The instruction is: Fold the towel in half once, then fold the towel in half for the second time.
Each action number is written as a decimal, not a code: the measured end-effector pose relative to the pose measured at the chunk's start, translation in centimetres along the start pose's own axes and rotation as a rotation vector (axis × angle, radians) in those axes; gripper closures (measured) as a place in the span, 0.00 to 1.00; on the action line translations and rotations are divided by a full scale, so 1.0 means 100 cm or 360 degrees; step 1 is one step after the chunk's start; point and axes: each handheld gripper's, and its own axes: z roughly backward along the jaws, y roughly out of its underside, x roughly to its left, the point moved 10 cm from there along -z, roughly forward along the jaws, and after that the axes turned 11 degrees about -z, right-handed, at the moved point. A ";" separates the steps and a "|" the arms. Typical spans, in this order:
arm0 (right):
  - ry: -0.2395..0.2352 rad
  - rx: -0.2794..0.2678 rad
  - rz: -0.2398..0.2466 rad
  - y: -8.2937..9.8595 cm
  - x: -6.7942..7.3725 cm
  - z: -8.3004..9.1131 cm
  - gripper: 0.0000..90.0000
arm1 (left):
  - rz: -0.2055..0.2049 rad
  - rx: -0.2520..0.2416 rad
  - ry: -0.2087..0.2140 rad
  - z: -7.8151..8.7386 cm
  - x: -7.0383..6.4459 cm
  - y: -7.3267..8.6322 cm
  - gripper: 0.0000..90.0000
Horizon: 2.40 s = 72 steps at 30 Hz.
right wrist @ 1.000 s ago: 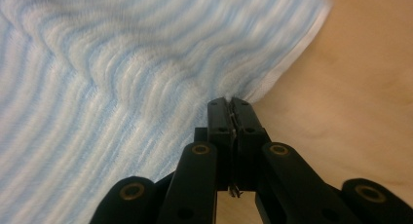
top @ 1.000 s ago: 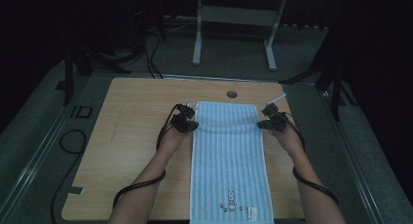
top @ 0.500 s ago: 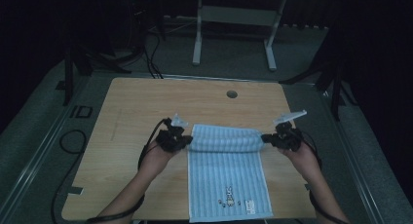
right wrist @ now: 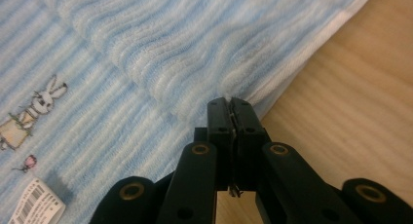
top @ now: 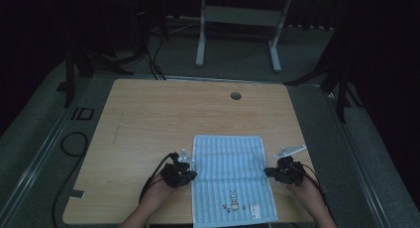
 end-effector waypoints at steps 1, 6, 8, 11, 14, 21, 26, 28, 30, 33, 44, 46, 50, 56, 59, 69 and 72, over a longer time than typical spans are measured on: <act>0.0005 0.0008 -0.0003 0.002 0.000 -0.002 0.98 | -0.0007 0.0010 0.0000 -0.002 0.000 0.001 0.97; 0.0004 0.0045 -0.0012 0.008 -0.001 -0.014 0.98 | 0.0003 0.0016 0.0000 -0.006 0.004 -0.001 0.97; 0.0006 0.0047 -0.0017 0.004 -0.004 -0.016 0.97 | 0.0015 0.0014 0.0005 -0.009 0.010 -0.004 0.97; 0.0008 0.0057 -0.0029 -0.004 -0.010 -0.020 0.97 | 0.0018 0.0026 -0.0021 -0.013 0.022 -0.011 0.97; 0.0036 0.0066 -0.0029 -0.015 -0.017 -0.025 0.97 | 0.0012 0.0039 -0.0042 -0.018 0.035 -0.019 0.97; 0.0036 0.0066 -0.0085 -0.034 -0.032 -0.033 0.97 | 0.0051 0.0042 -0.0063 -0.028 0.064 -0.035 0.97; 0.0070 0.0062 -0.0105 -0.044 -0.040 -0.037 0.97 | 0.0069 0.0057 -0.0086 -0.033 0.073 -0.042 0.96; 0.0081 0.0064 -0.0104 -0.045 -0.041 -0.038 0.97 | 0.0060 0.0071 -0.0092 -0.033 0.073 -0.043 0.96; 0.0091 0.0070 -0.0101 -0.045 -0.040 -0.035 0.95 | 0.0076 0.0087 -0.0087 -0.029 0.071 -0.043 0.88; 0.0099 0.0047 -0.0104 -0.046 -0.039 -0.027 0.88 | 0.0131 0.0039 -0.0060 -0.021 0.071 -0.047 0.68; 0.0149 -0.0027 -0.0142 -0.071 -0.059 0.004 0.70 | 0.0228 -0.0020 -0.0120 -0.003 0.110 -0.062 0.60; 0.0151 -0.0041 -0.0148 -0.078 -0.061 0.006 0.69 | 0.0243 -0.0040 -0.0104 -0.004 0.115 -0.064 0.60; 0.0141 -0.0057 -0.0170 -0.092 -0.066 0.006 0.67 | 0.0279 -0.0082 -0.0122 -0.005 0.126 -0.072 0.58; 0.0194 -0.0012 -0.0192 -0.113 -0.078 -0.004 0.65 | 0.0269 -0.0042 -0.0172 -0.011 0.147 -0.093 0.51; 0.0213 0.0016 -0.0232 -0.123 -0.087 -0.011 0.64 | 0.0284 -0.0040 -0.0190 -0.017 0.156 -0.105 0.50; 0.0312 0.0128 -0.0318 -0.147 -0.109 -0.049 0.54 | 0.0341 -0.0002 -0.0196 -0.049 0.175 -0.122 0.47; 0.0369 0.0179 -0.0324 -0.147 -0.114 -0.058 0.54 | 0.0359 -0.0015 -0.0183 -0.059 0.178 -0.125 0.47</act>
